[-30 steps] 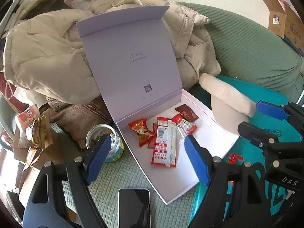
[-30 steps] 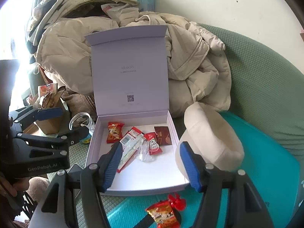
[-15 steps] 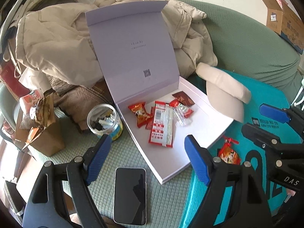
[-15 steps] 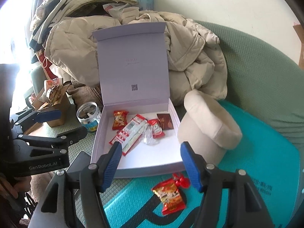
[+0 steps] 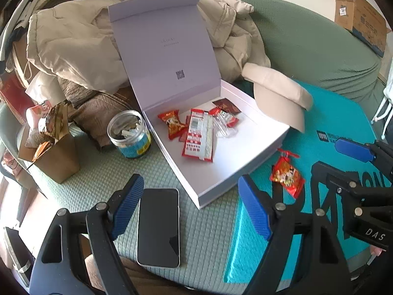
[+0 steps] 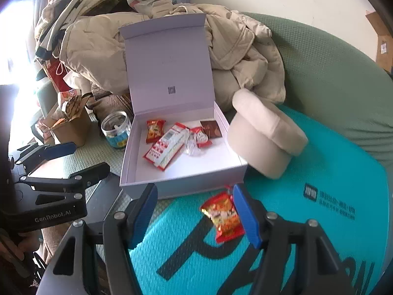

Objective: Organize objects
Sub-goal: 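Withdraw both tools from the white box back over the teal mat, then move the left tool to the red-gold snack packet while the right tool nears the red fan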

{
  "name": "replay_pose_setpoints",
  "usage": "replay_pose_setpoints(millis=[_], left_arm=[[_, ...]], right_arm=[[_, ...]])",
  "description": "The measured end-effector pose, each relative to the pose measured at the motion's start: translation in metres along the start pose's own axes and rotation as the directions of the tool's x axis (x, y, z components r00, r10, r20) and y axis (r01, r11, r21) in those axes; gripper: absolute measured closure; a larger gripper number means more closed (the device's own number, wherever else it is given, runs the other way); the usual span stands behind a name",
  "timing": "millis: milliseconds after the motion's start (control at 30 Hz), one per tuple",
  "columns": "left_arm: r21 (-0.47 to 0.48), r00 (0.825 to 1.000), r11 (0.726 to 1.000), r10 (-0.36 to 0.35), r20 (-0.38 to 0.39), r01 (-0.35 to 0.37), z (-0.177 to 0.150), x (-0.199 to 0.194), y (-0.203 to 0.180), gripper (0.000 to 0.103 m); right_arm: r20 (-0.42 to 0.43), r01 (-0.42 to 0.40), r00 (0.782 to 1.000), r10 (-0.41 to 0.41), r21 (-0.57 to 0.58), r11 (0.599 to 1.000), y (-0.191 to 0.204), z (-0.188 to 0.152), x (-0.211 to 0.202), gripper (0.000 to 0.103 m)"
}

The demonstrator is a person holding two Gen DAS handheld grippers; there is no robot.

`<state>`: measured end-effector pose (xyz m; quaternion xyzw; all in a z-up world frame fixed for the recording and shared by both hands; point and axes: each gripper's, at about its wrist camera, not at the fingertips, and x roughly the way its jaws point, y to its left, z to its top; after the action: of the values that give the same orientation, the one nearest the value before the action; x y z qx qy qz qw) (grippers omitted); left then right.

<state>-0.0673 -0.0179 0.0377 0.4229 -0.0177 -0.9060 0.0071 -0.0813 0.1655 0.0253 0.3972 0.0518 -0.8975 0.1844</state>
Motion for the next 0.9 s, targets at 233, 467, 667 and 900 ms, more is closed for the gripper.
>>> replay_pose_setpoints(millis=[233,467,667,900], left_arm=[[0.019,1.000,1.000,-0.023,0.005,0.023,-0.018,-0.009,-0.012,0.024],[0.020,0.998,0.998,-0.056,0.001,0.056,-0.034,-0.008,-0.023,0.024],[0.020,0.996,0.996,-0.084,-0.019,0.085,-0.047,-0.003,-0.035,0.024],[0.039,0.994,0.995,-0.095,-0.051,0.097,-0.057,0.004,-0.047,0.024]], right_arm=[[-0.017,0.012,1.000,-0.012,0.017,1.000,0.002,-0.023,-0.012,0.038],[-0.032,0.024,0.999,-0.023,0.027,0.999,0.000,-0.043,-0.021,0.038],[-0.053,0.031,0.998,-0.029,0.035,0.999,-0.004,-0.060,-0.023,0.038],[-0.081,0.034,0.996,-0.029,0.059,0.998,-0.012,-0.080,-0.020,0.038]])
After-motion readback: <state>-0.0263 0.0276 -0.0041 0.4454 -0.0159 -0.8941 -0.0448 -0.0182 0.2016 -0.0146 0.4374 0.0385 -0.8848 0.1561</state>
